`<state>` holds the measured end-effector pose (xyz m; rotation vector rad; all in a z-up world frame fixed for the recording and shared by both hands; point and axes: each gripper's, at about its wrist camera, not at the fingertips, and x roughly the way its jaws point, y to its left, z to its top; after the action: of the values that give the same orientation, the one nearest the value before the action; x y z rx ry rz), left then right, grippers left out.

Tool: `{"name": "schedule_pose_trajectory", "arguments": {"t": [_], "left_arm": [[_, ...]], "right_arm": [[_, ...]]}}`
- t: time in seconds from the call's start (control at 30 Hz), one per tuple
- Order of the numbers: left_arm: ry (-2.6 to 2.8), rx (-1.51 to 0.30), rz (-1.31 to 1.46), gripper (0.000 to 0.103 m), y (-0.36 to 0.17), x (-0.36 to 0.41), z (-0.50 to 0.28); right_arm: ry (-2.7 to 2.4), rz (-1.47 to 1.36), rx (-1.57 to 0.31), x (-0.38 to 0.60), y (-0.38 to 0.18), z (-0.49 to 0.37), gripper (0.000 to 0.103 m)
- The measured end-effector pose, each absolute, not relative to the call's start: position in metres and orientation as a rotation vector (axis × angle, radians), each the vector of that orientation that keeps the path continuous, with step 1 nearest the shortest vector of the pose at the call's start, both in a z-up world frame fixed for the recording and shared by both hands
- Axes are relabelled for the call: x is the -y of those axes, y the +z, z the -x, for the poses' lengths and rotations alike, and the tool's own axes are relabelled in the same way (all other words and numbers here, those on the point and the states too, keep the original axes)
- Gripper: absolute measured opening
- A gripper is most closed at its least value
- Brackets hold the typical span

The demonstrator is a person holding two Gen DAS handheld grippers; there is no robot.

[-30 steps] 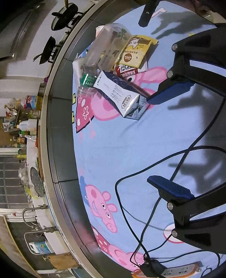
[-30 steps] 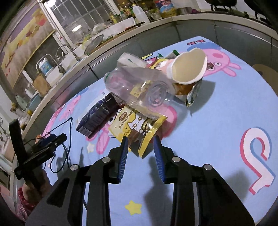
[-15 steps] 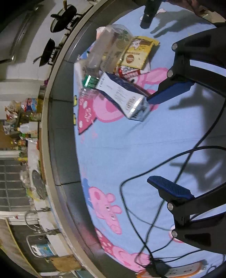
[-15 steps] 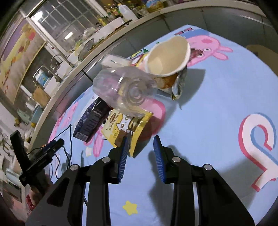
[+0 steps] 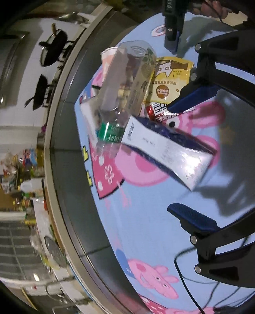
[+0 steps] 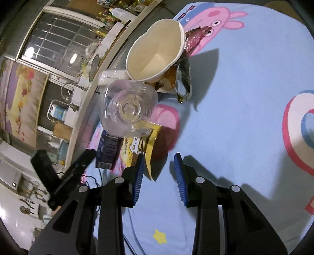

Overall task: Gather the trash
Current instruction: 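Grasp the white milk carton with the left tool while the right grasps the yellow packet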

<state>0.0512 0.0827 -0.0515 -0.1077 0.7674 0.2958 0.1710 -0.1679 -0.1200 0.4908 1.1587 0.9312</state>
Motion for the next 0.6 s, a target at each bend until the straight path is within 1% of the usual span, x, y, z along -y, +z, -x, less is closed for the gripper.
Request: {"name": "schedule_pose_trajectory", "arguments": {"t": [0.03,0.07,0.13,0.27,0.3,0.33,0.37,0.4,0.43,0.47,0.6], "left_arm": [[0.291,-0.776,0.104,0.092,-0.054,-0.082,-0.055],[0.287,-0.794,0.102,0.088,-0.059,-0.083,-0.059],[0.287,-0.829,0.107,0.073,-0.066,-0.085,-0.065],[0.285,-0.835,0.123,0.063,-0.070,-0.088,-0.067],[0.284,-0.836,0.132,0.057,-0.069,-0.088,-0.065],[0.285,-0.837,0.141,0.054,-0.068,-0.088,-0.062],[0.289,-0.835,0.143,0.053,-0.067,-0.087,-0.058],[0.294,-0.834,0.144,0.051,-0.067,-0.086,-0.053],[0.297,-0.833,0.149,0.051,-0.066,-0.085,-0.048],[0.297,-0.830,0.164,0.051,-0.065,-0.084,-0.039],[0.284,-0.814,0.209,0.051,-0.062,-0.078,0.003]], "right_arm": [[0.941,-0.496,-1.160,0.166,-0.121,-0.173,0.032],[0.945,-0.497,-1.161,0.164,-0.121,-0.173,0.032],[0.956,-0.499,-1.168,0.159,-0.124,-0.173,0.032],[0.982,-0.517,-1.181,0.146,-0.128,-0.177,0.032],[0.988,-0.511,-1.178,0.142,-0.129,-0.176,0.032],[0.993,-0.505,-1.178,0.138,-0.128,-0.176,0.032],[1.014,-0.498,-1.179,0.132,-0.128,-0.175,0.029],[1.044,-0.493,-1.176,0.127,-0.126,-0.172,0.023],[1.066,-0.481,-1.169,0.123,-0.124,-0.168,0.003],[1.089,-0.453,-1.163,0.119,-0.121,-0.163,0.001],[1.164,-0.380,-1.149,0.114,-0.113,-0.143,0.001]]}}
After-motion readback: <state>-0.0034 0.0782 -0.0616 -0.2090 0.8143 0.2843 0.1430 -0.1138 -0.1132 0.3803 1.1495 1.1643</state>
